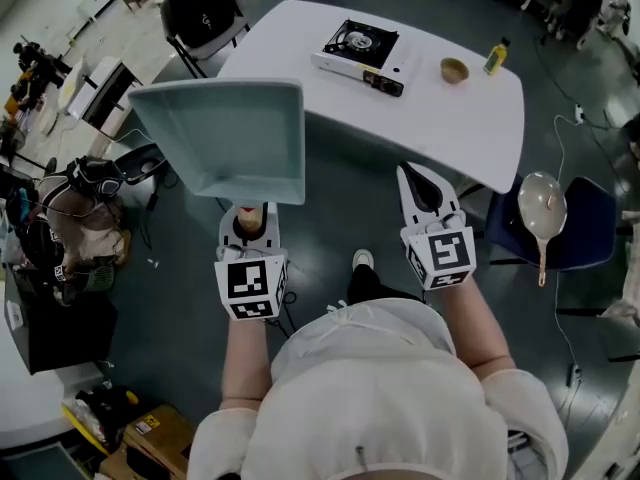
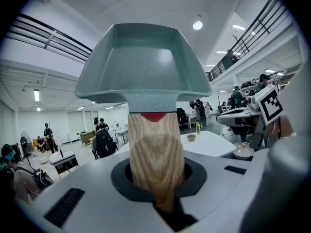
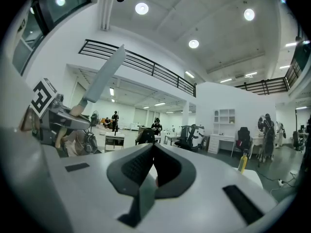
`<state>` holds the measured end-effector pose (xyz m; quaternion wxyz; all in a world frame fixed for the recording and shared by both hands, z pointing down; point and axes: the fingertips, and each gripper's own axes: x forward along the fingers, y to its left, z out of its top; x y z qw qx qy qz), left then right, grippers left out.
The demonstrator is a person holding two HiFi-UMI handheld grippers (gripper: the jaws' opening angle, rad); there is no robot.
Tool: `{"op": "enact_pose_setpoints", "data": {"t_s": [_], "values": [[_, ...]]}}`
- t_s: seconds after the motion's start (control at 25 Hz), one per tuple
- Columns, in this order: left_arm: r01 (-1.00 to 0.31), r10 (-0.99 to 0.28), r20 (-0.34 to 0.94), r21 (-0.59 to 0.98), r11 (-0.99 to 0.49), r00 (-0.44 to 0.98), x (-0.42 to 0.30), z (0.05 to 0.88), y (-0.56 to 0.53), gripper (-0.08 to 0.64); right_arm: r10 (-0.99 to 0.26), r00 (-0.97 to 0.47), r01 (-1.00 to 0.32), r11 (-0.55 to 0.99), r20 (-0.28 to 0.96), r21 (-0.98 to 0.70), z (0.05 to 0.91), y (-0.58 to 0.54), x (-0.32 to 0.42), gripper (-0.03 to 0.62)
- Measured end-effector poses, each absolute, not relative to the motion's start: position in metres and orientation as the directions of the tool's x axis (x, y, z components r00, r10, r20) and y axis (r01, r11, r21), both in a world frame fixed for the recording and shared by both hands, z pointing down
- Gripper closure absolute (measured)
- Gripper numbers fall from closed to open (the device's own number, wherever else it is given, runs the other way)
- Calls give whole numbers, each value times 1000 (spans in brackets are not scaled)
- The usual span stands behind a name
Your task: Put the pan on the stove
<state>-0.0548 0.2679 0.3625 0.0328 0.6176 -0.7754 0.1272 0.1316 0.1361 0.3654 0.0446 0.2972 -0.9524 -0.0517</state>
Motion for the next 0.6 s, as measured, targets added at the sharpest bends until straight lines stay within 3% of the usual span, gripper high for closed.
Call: {"op": "enact_pose_setpoints", "data": {"t_s": [0.36,0.6], "values": [[-972,-953,212,-141,188,-216,-94,361,112,506,-583,-811,-574,808,40,134,358,-12,89,586],[-978,-943,282,-153,139,-178,-105,372,43,506,-597,-800,-588,800,60,120,361,-71,73,586]]}}
